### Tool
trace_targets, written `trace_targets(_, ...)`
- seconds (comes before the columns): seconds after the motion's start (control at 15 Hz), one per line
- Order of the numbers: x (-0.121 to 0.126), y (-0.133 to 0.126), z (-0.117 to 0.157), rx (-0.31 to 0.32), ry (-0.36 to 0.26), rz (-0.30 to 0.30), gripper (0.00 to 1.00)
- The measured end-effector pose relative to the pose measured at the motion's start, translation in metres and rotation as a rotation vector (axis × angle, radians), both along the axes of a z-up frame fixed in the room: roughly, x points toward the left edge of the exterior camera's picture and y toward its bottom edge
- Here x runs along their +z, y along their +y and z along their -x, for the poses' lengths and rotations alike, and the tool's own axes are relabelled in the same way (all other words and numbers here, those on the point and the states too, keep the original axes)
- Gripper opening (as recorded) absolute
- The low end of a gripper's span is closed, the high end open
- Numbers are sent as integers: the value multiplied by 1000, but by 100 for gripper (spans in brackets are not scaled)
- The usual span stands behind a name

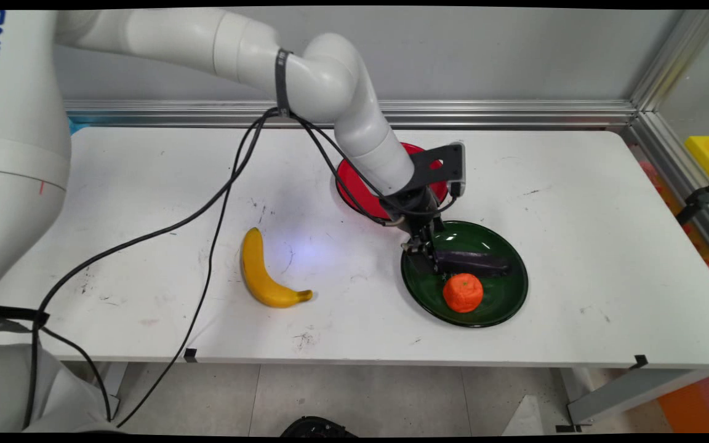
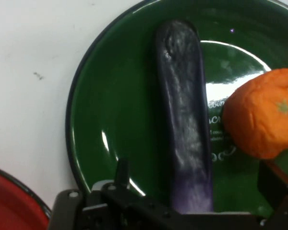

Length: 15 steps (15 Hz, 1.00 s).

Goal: Pick up the eggplant from the green plate, then place the picked object on the red plate

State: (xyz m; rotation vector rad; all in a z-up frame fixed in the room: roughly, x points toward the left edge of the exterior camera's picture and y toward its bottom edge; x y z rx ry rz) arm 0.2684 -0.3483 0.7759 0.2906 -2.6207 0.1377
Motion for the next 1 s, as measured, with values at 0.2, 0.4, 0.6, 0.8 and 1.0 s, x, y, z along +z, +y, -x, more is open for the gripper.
trace_targets(0.2,-12,-2,3,4,8,-8,100)
trace_targets(0.4,-21,-3,6,5,15,-18,0)
trace_targets(0.6,-24,-5,9,8,25,-27,0)
trace_targets(0.8,-13,-8,13,4,44,-32,0)
trace_targets(1.0,6,-10,11,-6,53,-32,0)
